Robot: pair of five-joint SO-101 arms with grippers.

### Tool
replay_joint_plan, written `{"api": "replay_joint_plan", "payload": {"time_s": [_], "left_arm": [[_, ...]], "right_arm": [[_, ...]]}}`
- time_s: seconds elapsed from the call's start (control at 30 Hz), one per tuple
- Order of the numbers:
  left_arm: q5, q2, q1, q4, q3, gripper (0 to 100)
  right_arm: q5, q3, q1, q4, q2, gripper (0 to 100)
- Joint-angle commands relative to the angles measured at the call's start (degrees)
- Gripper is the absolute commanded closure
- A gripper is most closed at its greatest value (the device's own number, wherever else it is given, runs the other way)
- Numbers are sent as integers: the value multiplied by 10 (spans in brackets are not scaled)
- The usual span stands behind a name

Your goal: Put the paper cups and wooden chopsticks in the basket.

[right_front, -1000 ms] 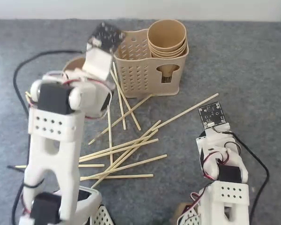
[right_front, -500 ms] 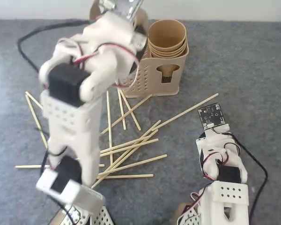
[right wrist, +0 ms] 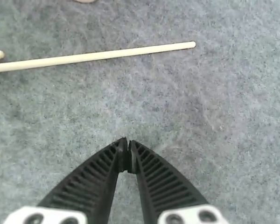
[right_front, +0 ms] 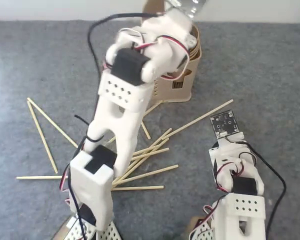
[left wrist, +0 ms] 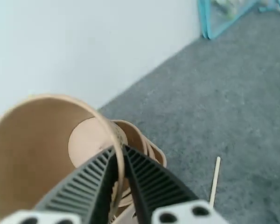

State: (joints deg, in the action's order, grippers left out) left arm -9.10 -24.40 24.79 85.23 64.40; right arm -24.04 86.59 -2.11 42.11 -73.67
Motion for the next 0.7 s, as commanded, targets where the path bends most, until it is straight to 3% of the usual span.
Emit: {"api": "replay_joint_plan", "payload": {"time_s": [0.0, 0.37, 0.57, 0.67], "left_arm": [[-16, 0, 4, -16, 23, 989], [-35, -20, 2, -4, 24, 977], [40, -15, -11, -6, 27, 719], [34, -16, -13, 0, 51, 688]], "right_arm": [[-10, -4, 2, -14, -11, 989], [-11, -4, 2, -14, -11, 989], [-11, -4, 2, -14, -11, 989], [-11, -4, 2, -14, -11, 989]]}}
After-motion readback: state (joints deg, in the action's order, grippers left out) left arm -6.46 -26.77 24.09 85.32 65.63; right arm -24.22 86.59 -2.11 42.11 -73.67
